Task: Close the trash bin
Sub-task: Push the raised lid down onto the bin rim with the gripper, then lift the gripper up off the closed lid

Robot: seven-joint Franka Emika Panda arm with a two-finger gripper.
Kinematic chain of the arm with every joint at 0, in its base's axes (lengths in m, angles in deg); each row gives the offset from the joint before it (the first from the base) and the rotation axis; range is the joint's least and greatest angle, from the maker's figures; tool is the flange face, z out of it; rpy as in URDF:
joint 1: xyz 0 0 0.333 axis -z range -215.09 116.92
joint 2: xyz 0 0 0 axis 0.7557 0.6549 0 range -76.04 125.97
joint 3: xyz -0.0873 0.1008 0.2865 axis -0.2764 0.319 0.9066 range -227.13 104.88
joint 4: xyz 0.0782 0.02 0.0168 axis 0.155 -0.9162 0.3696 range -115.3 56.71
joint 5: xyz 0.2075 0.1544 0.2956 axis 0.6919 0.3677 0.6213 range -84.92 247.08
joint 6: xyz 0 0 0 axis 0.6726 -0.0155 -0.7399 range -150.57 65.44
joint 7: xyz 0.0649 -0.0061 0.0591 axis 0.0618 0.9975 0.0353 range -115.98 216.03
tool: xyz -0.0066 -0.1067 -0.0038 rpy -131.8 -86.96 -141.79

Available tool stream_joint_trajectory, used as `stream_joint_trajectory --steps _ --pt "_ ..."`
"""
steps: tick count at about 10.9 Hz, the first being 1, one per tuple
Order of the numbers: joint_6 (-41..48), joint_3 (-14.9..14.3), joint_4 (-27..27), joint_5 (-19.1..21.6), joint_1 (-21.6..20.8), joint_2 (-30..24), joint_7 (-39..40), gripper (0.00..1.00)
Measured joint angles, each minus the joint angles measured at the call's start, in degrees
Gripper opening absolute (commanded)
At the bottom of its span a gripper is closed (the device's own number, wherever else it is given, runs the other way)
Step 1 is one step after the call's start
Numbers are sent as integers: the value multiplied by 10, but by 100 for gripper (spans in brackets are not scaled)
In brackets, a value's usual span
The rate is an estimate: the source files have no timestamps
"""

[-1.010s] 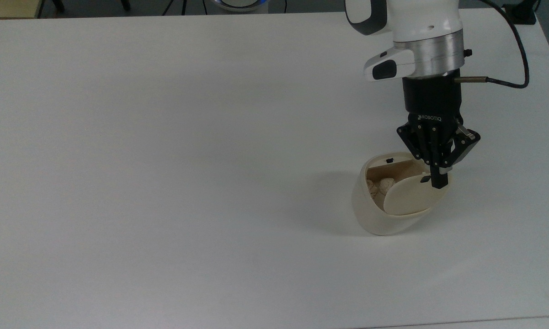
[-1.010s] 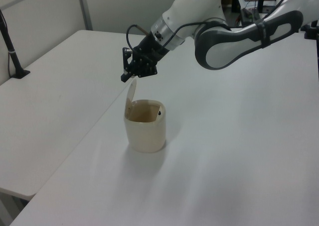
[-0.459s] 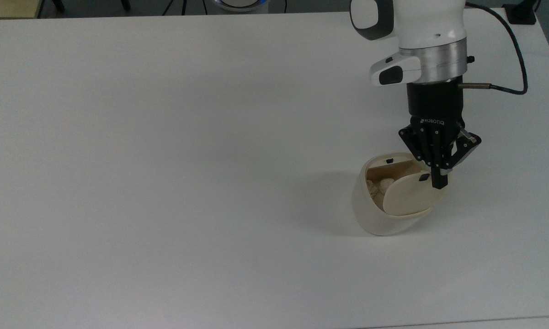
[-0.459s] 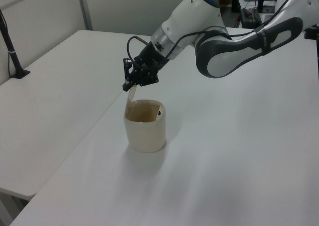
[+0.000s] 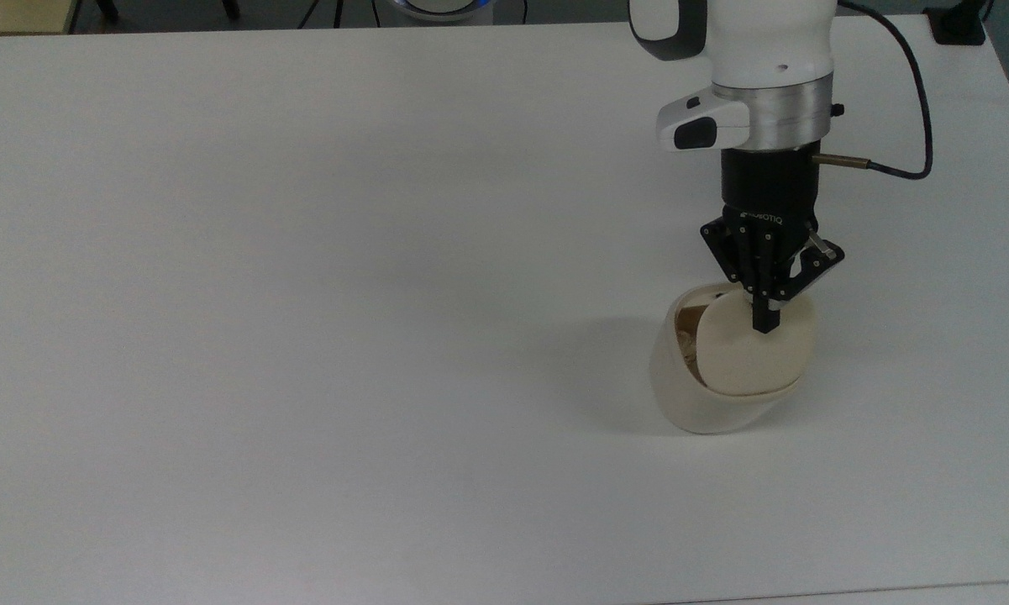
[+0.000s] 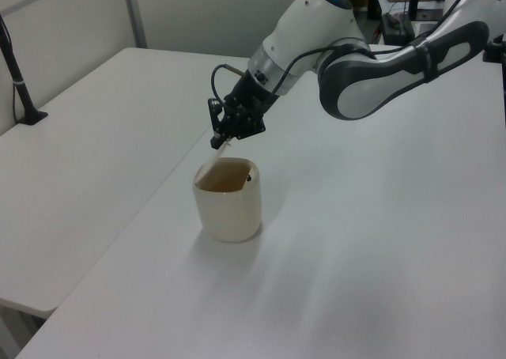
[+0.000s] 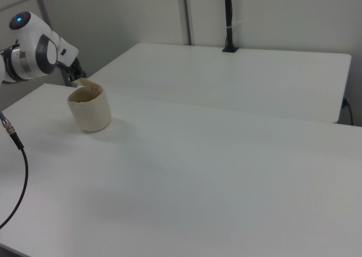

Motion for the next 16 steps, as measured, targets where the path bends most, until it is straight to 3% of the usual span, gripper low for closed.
stream_joint_trajectory --steps 9,16 --pt "34 3 -56 0 -1 -8 92 0" --pt "34 8 -68 -4 -2 -14 104 0"
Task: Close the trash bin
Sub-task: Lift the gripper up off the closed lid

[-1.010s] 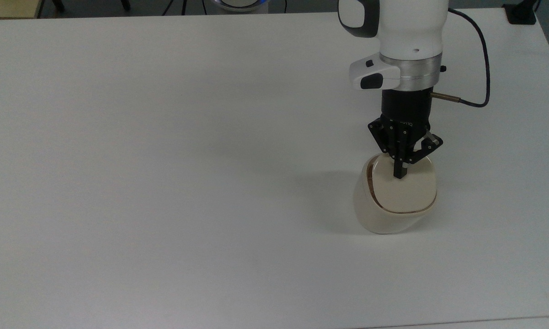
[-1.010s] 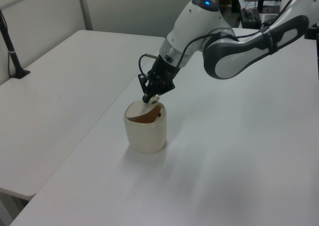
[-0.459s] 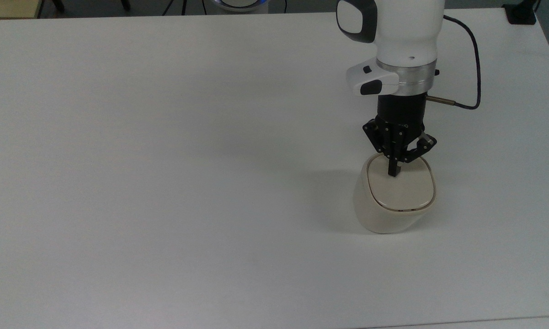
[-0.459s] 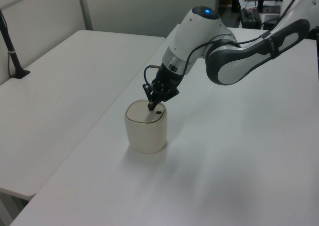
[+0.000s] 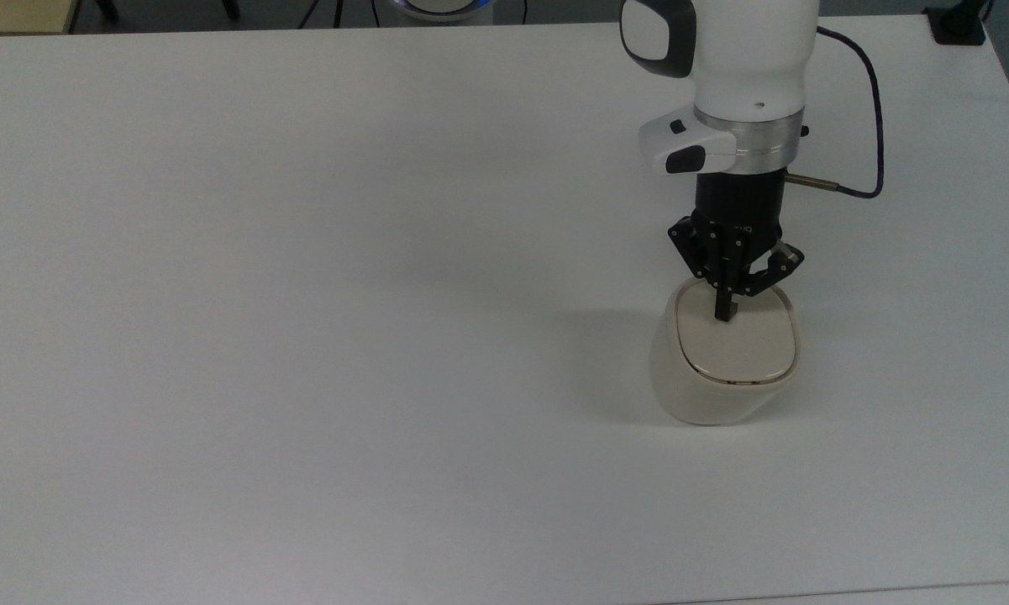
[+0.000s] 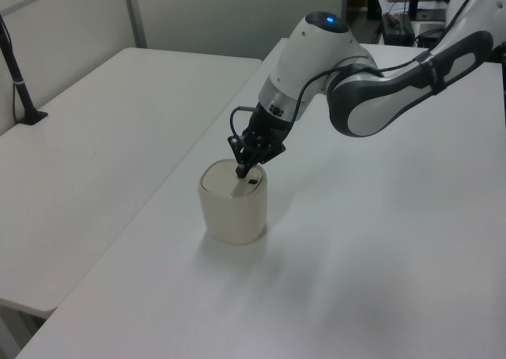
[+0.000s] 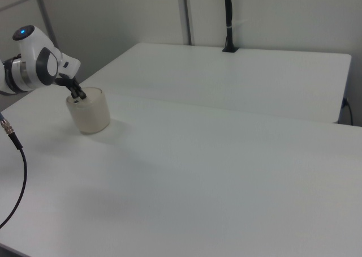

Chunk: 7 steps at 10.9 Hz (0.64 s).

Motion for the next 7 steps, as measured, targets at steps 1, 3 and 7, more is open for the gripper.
stream_joint_trajectory --steps 1,3,7 --pt "0 1 -1 -3 0 -1 0 0" --pt "0 1 -2 -6 0 -2 0 0" --pt "97 1 -1 0 16 -73 13 0"
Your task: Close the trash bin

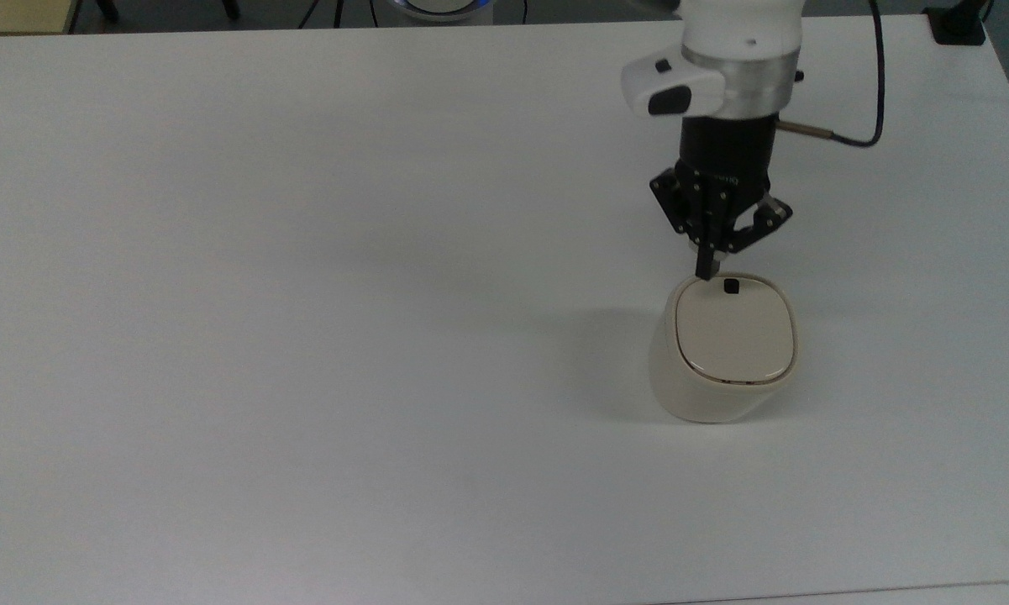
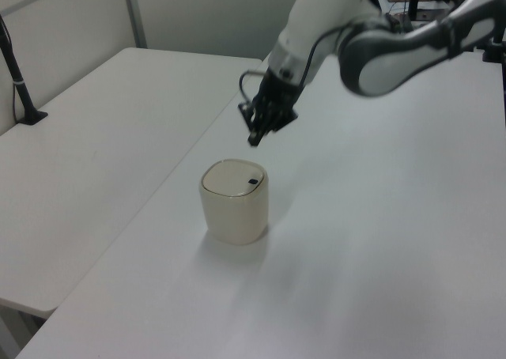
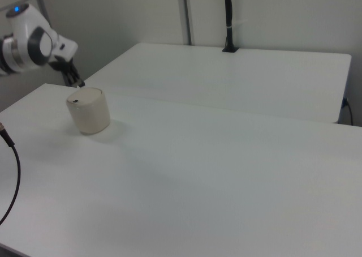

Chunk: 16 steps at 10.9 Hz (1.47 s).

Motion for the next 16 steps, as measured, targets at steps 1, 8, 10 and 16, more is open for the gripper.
stream_joint_trajectory --steps 1,8,10,16 --pt "46 1 -1 9 8 -33 20 0" --pt "301 36 -19 49 141 -190 193 11" --pt "364 36 -41 92 209 -242 330 24" --pt "417 36 -64 108 290 -279 633 100"
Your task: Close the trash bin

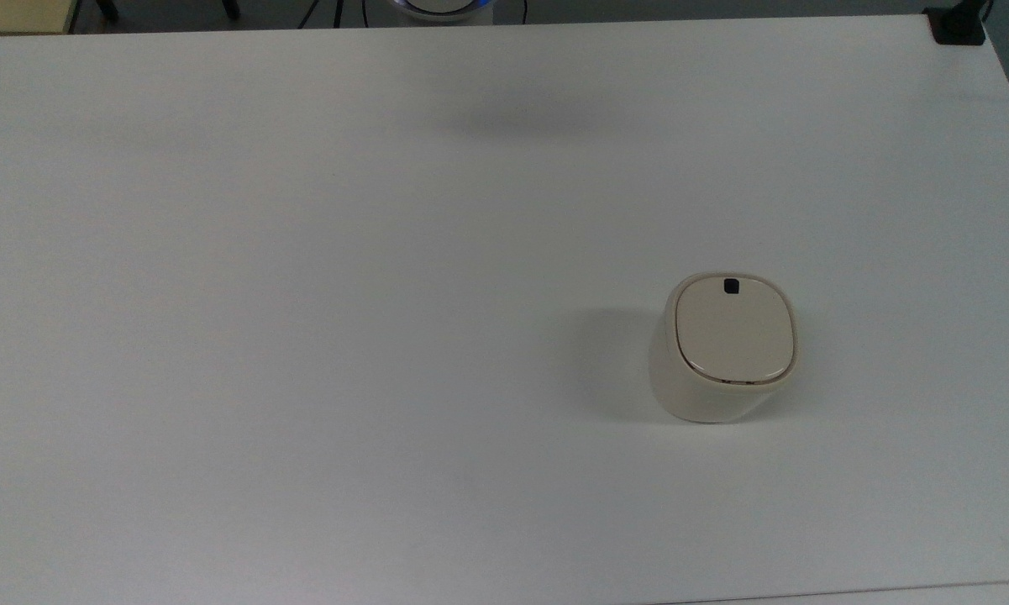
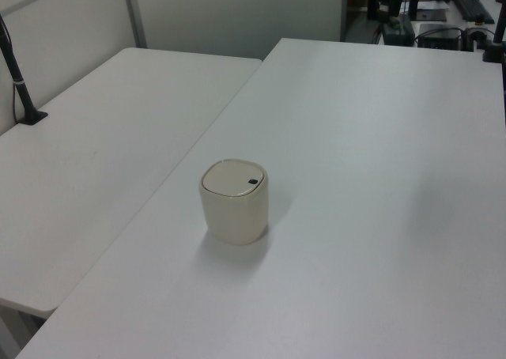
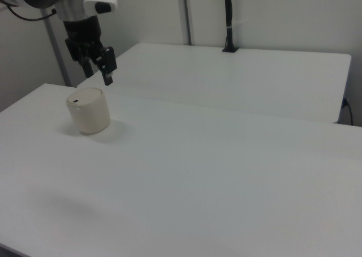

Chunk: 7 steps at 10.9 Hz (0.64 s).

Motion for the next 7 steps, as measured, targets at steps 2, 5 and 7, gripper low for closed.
stream_joint_trajectory --steps 2,5,7 --pt "0 0 0 -9 4 5 43 100" --pt "-1 -10 12 -12 -5 22 48 100" --pt "-17 -26 18 -12 -19 35 48 100"
